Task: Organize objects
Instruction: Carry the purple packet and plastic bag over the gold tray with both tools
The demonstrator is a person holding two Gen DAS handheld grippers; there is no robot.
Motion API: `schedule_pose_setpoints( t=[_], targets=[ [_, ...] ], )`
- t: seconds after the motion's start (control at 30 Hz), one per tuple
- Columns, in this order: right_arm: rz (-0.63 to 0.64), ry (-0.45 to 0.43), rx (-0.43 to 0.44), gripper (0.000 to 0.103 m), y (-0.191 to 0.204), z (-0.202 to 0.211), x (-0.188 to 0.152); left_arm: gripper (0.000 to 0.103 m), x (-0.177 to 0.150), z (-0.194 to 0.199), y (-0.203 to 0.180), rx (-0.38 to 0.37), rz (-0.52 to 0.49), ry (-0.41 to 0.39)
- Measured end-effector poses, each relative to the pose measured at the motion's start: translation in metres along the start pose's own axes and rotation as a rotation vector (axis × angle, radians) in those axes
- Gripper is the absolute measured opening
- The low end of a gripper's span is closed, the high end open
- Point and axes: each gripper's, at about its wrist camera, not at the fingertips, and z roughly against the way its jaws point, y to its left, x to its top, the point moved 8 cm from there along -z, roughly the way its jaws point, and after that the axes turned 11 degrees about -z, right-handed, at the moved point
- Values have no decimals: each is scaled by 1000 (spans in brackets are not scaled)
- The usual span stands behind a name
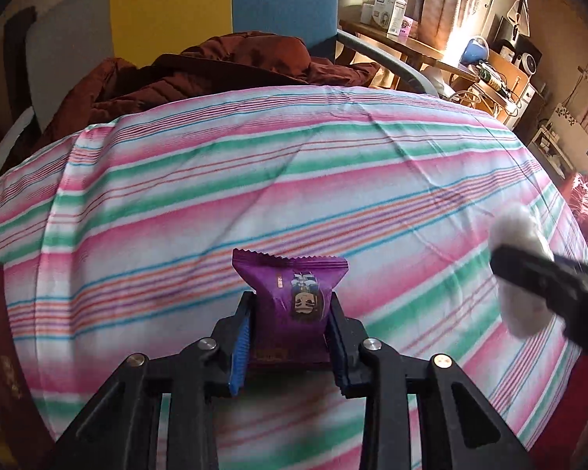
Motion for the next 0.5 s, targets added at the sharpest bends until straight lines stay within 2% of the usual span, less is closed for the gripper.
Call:
schedule_pose_setpoints(
  t=[0.23,0.5],
  targets=[
    [116,35,-1,35,20,-10,-15,34,-60,42,0,83,-53,-78],
    [293,84,60,35,58,-21,-43,33,-84,63,0,87,-29,-116]
  ],
)
